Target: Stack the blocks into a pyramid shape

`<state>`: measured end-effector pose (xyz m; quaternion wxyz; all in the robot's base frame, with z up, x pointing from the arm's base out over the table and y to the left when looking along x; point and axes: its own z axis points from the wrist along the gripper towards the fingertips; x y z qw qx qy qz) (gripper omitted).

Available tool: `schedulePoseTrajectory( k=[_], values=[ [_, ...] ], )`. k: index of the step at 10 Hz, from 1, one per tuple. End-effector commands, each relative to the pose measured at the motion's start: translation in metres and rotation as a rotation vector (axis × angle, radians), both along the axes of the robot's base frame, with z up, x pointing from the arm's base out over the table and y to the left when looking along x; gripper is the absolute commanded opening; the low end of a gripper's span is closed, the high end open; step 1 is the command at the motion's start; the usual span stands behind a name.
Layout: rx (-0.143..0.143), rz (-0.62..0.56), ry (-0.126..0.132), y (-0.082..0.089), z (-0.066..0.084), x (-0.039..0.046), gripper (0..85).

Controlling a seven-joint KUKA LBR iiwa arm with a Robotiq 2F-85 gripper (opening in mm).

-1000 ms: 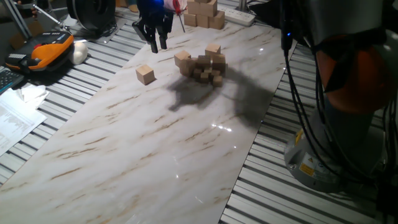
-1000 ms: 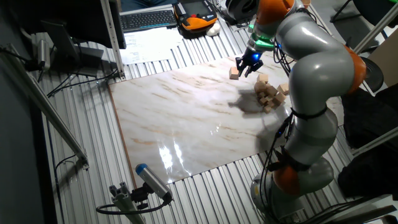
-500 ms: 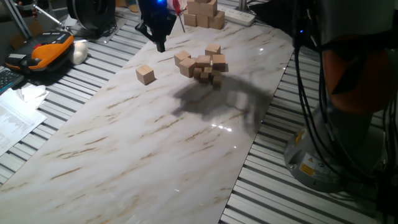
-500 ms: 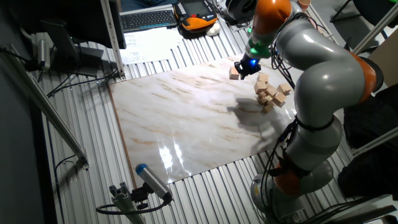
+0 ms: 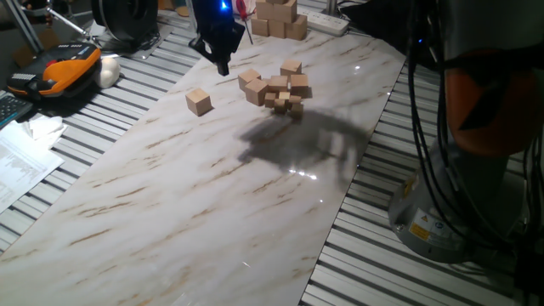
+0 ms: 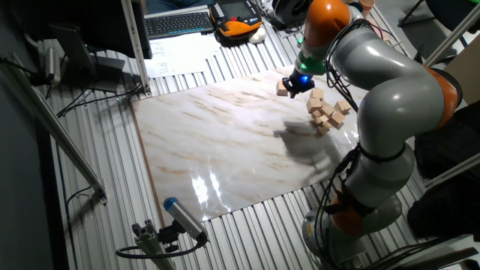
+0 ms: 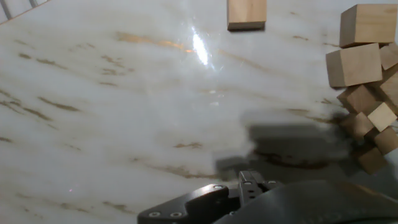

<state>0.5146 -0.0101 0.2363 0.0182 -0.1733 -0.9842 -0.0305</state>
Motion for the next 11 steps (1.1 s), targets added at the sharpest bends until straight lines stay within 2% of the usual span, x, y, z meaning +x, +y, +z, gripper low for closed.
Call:
schedulePoseTrajectory(
  k=[1, 2, 3, 5, 6, 8, 11],
  values=[
    [0.014, -0.002, 0.0, -0.005, -0.003, 0.0029, 0.0],
    [0.045, -0.019, 0.027, -0.008, -0.003, 0.0092, 0.0],
    [0.054, -0.033, 0.054, -0.011, -0.002, 0.0159, 0.0],
    [0.041, -0.046, 0.045, -0.015, -0.004, 0.0236, 0.0],
    [0.038, -0.048, 0.041, -0.016, -0.005, 0.0272, 17.0],
    [0.016, -0.051, 0.032, -0.016, -0.008, 0.0363, 17.0],
    [0.002, -0.053, 0.024, -0.018, -0.013, 0.0524, 17.0]
  ],
)
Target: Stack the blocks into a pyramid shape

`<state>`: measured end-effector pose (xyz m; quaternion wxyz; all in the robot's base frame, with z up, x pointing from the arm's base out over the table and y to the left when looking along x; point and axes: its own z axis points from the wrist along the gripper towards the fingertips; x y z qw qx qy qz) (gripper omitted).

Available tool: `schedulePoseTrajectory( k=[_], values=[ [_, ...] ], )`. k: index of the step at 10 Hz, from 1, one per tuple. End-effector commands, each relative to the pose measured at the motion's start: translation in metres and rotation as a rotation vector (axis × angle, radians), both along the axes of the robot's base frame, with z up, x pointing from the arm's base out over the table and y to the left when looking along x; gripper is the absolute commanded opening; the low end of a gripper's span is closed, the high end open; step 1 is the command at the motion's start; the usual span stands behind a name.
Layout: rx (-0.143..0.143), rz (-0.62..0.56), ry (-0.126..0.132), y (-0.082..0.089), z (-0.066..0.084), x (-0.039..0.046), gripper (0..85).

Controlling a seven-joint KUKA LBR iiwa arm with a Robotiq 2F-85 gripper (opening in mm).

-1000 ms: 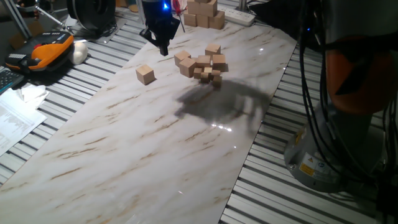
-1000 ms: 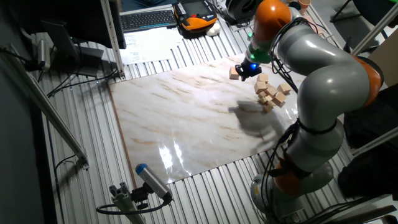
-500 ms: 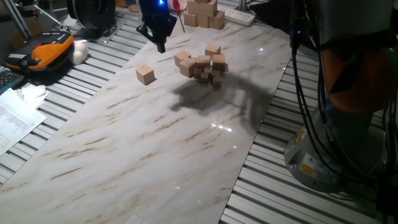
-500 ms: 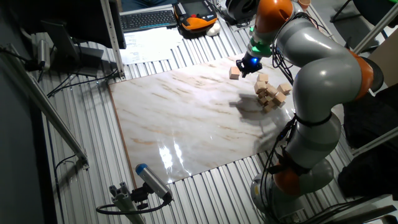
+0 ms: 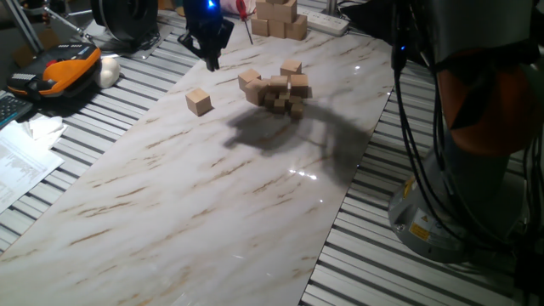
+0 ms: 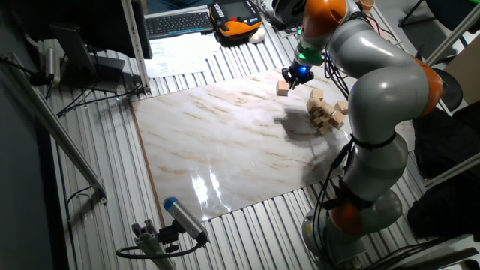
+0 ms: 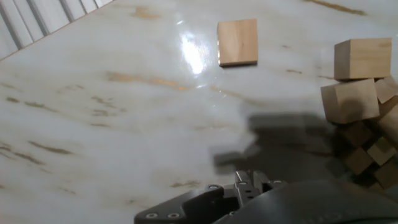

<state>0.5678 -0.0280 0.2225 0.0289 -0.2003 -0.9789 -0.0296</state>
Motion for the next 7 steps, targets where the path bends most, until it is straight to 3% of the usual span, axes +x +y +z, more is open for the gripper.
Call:
schedulePoseTrajectory(
  k=[1, 7],
  values=[
    [-0.005, -0.002, -0.001, 0.0, -0.002, 0.0041, 17.0],
    [-0.041, 0.006, -0.015, -0.015, -0.011, 0.0247, 17.0]
  ],
)
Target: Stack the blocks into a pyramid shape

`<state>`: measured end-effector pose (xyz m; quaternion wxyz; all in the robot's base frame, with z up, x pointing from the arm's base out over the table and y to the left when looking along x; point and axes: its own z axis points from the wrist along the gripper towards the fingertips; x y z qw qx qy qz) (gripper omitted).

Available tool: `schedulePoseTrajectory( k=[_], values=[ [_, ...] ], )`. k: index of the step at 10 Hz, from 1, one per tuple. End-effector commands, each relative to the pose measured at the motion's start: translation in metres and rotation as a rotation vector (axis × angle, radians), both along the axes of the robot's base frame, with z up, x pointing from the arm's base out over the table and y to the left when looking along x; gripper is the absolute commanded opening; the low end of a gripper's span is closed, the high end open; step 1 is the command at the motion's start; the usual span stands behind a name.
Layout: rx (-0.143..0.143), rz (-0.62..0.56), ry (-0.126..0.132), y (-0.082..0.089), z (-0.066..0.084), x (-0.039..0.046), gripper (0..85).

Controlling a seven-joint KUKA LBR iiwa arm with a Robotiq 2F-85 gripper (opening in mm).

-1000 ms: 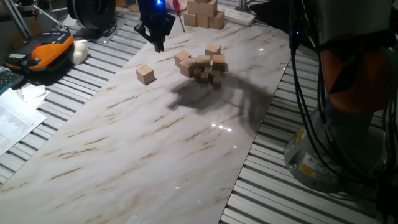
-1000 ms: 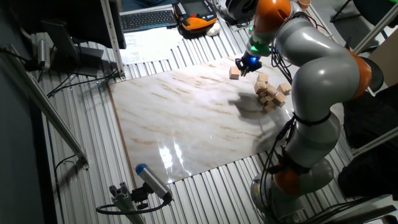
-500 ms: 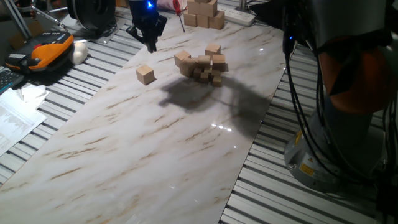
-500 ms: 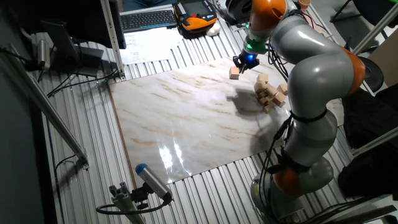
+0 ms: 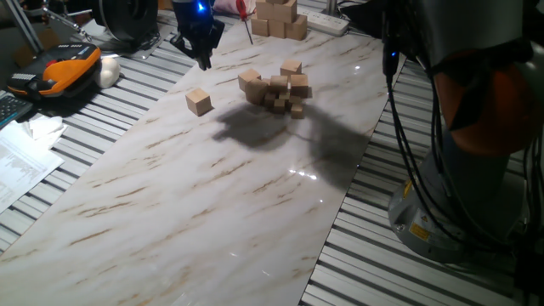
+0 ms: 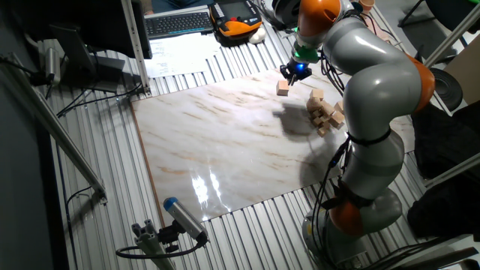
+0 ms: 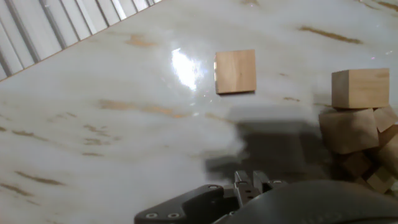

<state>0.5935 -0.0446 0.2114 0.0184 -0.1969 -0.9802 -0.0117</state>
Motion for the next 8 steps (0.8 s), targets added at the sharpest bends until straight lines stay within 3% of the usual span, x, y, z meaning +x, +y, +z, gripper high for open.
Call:
schedulePoseTrajectory(
  k=[1, 3, 7, 8],
  values=[
    [0.001, 0.001, 0.001, -0.0023, -0.0008, 0.0015, 17.0],
    [0.019, -0.027, 0.02, -0.0014, -0.0006, 0.001, 17.0],
    [0.011, -0.03, 0.02, 0.0005, -0.0002, 0.0002, 17.0],
    [-0.002, -0.015, 0.021, 0.0018, 0.002, -0.0003, 17.0]
  ],
)
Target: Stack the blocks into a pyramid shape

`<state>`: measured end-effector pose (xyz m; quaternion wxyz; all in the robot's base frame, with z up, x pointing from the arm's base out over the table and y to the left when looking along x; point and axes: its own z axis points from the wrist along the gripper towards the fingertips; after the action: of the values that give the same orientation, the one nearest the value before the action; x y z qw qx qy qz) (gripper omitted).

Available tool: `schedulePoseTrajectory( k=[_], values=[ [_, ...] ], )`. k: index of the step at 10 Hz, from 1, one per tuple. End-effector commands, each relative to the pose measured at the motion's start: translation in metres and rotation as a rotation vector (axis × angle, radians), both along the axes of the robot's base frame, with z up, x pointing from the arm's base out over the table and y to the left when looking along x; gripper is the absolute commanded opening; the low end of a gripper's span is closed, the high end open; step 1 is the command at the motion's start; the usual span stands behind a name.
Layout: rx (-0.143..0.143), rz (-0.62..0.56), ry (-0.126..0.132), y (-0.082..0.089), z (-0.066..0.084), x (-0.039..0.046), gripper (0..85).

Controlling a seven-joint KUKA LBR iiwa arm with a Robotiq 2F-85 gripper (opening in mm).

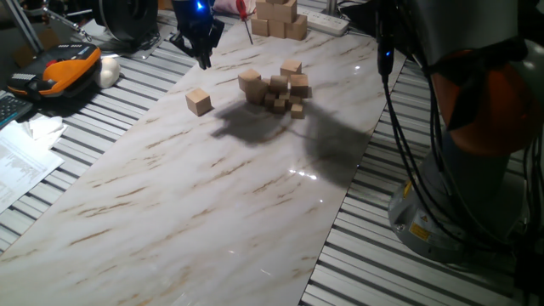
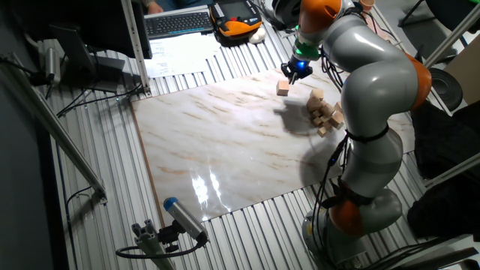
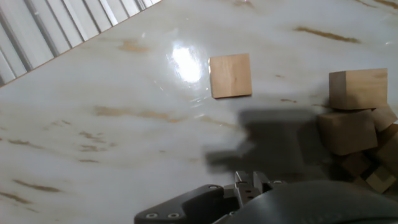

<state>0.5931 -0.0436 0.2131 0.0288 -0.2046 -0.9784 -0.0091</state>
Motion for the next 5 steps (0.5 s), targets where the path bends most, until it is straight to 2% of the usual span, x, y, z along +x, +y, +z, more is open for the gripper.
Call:
schedulePoseTrajectory(
  k=[1, 2, 3, 4, 5],
  values=[
    [-0.011, 0.016, 0.0, 0.0015, -0.0002, -0.0006, 17.0],
    [-0.002, 0.025, 0.005, 0.0033, 0.0049, -0.0018, 17.0],
    [0.038, 0.035, 0.021, 0.0033, 0.0049, -0.0018, 17.0],
    [0.062, 0.021, 0.02, 0.0033, 0.0049, -0.0018, 0.0],
    [0.033, 0.008, 0.015, 0.0033, 0.0049, -0.0018, 0.0]
  ],
)
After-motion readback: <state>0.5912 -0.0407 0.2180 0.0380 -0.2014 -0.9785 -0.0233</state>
